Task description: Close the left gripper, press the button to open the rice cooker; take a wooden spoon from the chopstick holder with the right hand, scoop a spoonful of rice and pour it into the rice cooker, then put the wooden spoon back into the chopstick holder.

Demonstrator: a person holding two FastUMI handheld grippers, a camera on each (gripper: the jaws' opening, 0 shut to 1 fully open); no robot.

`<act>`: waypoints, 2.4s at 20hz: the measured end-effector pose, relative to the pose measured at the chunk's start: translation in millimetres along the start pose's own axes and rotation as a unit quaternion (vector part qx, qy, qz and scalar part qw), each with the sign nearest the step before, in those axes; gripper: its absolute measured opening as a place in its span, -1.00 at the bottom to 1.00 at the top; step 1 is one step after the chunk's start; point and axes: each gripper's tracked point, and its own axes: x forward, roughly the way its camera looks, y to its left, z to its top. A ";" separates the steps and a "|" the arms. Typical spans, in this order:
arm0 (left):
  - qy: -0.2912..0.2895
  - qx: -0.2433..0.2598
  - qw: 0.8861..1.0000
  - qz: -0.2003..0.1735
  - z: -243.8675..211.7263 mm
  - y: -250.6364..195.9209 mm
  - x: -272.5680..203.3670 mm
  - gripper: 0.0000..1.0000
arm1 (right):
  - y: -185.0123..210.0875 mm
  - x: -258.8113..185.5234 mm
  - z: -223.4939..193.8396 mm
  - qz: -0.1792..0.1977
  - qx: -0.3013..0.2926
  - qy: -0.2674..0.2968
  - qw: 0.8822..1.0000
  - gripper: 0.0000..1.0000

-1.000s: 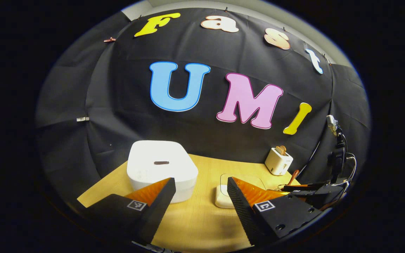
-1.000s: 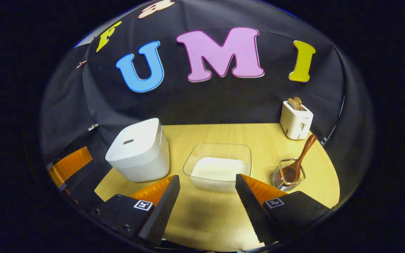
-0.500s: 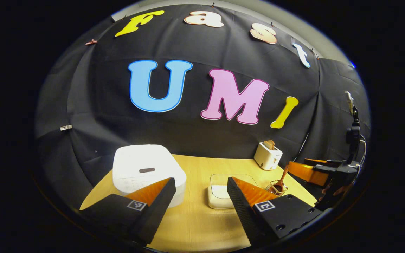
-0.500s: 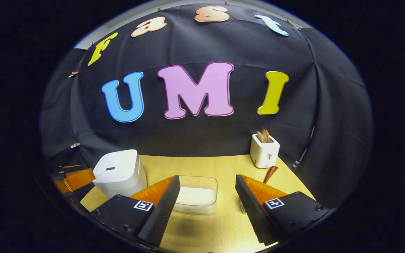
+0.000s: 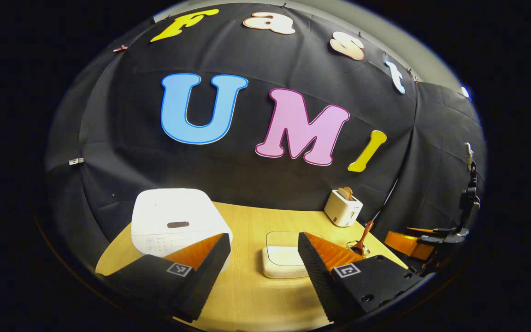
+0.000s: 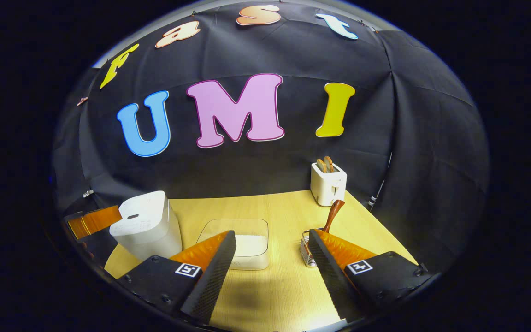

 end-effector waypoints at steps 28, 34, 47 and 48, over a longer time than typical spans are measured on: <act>0.162 -0.066 0.976 0.133 -40.5 184.9 127.9 -0.90 | -33.8 7.3 -43.6 -0.078 0.007 0.081 0.994 0.97; 0.171 -0.070 0.973 0.141 -48.8 185.0 128.1 -0.89 | -31.8 8.7 -45.8 -0.085 0.009 0.085 0.993 0.97; 0.052 0.037 0.992 0.106 44.7 173.3 105.8 -0.88 | 14.0 10.8 -53.2 -0.066 -0.001 0.085 0.994 0.97; 0.038 0.038 0.994 0.093 58.0 167.6 99.6 -0.89 | 18.1 10.3 -54.4 -0.065 0.001 0.087 0.994 0.97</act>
